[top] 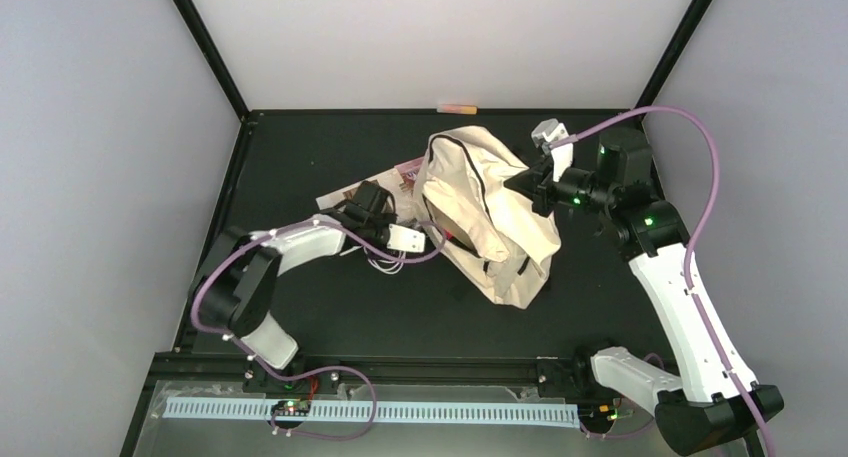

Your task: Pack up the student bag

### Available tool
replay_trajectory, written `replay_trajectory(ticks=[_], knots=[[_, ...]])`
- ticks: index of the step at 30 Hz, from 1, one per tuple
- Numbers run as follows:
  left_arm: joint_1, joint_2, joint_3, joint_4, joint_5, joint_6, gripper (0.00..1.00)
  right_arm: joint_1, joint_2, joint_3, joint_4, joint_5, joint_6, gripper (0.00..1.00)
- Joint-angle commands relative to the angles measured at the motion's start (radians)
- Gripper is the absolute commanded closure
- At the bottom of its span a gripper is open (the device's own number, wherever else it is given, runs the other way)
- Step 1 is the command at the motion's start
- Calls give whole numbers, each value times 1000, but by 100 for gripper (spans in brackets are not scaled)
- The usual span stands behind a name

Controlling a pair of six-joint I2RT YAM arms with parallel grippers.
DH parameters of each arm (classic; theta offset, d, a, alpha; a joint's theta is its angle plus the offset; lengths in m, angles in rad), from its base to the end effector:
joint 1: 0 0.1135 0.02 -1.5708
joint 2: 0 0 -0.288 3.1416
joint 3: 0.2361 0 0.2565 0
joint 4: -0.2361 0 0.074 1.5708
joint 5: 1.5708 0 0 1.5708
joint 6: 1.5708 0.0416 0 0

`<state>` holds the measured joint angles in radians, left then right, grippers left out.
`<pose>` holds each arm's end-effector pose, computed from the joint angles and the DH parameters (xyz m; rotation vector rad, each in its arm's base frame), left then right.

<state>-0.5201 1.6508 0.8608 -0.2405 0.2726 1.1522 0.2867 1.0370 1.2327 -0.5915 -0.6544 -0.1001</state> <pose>0.2720 -0.1687 0.1678 1.9531 1.6340 -0.1127 0.1896 0.0823 0.4275 -0.7899 1.7896 0.7632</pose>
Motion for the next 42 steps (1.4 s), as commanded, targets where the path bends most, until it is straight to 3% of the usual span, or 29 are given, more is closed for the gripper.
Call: replay_trajectory(ticks=[1, 7, 16, 22, 33, 42], knots=[[51, -204, 21, -82, 102, -138, 98, 8, 15, 55, 26, -71, -13, 99], [135, -322, 269, -412, 178, -332, 99, 45, 78, 138, 8, -114, -20, 99], [152, -476, 612, -812, 164, -377, 98, 61, 166, 225, 12, -116, -34, 99], [152, -507, 549, -834, 215, -340, 98, 61, 187, 287, -1, 92, -2, 99], [125, -484, 937, -870, 489, -555, 98, 62, 211, 234, 73, -167, -18, 99], [34, -377, 1032, -675, 478, -594, 98, 62, 237, 257, 76, -192, 9, 99]])
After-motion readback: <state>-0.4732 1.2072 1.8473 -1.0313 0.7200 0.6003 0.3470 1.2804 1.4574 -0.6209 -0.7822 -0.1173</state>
